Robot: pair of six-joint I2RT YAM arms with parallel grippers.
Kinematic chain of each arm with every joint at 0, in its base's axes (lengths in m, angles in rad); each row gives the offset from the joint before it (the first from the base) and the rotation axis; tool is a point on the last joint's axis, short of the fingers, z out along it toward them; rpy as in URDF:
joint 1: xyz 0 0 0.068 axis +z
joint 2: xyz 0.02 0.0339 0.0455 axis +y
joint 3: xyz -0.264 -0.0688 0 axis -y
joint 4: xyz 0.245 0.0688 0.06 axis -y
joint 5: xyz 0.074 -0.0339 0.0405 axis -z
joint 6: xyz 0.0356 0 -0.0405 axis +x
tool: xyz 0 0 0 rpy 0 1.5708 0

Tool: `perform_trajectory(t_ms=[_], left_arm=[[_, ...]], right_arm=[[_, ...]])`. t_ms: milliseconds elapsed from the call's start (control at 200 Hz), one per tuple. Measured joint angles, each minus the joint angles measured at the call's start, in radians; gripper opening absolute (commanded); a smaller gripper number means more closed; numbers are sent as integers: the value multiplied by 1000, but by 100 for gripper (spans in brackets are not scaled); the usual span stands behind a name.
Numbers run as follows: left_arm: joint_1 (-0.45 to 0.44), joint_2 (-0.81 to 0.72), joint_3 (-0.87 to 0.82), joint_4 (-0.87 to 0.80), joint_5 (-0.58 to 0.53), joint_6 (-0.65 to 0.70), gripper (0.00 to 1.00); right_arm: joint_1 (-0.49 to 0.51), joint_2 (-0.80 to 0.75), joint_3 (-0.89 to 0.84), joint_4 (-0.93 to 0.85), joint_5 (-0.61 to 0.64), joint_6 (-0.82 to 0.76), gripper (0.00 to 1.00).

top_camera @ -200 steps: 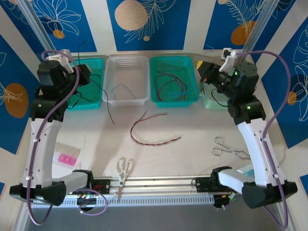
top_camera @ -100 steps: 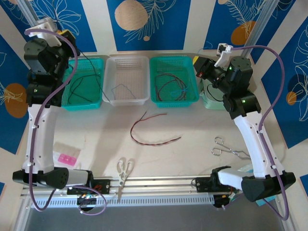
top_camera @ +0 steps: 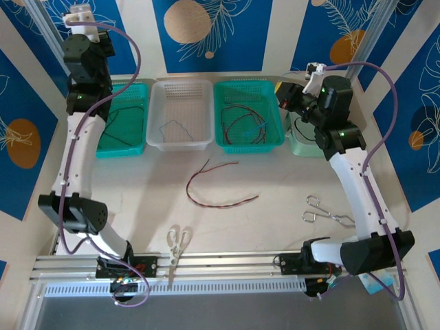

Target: Untangle the cables

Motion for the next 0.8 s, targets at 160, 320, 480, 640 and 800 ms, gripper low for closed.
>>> perform_trajectory(t_ms=[160,320,480,640,800], left_arm=[[0,56,-105,5,-21,-21,0],[0,126,-241,16,-59,-43,0],[14,215,-273,-54,-72,-142,0],[123,288,-260,-200,47,-376,0],[220,385,-205,-324,194,-529,0]], right_arm=[[-5,24,6,-1,-18,0,0],[-27,24,6,-3,-42,-1,0],[-62,17,6,-10,-54,0,0],[-76,-10,3,-19,-67,0,0],[-77,-29,2,-24,-73,0,0]])
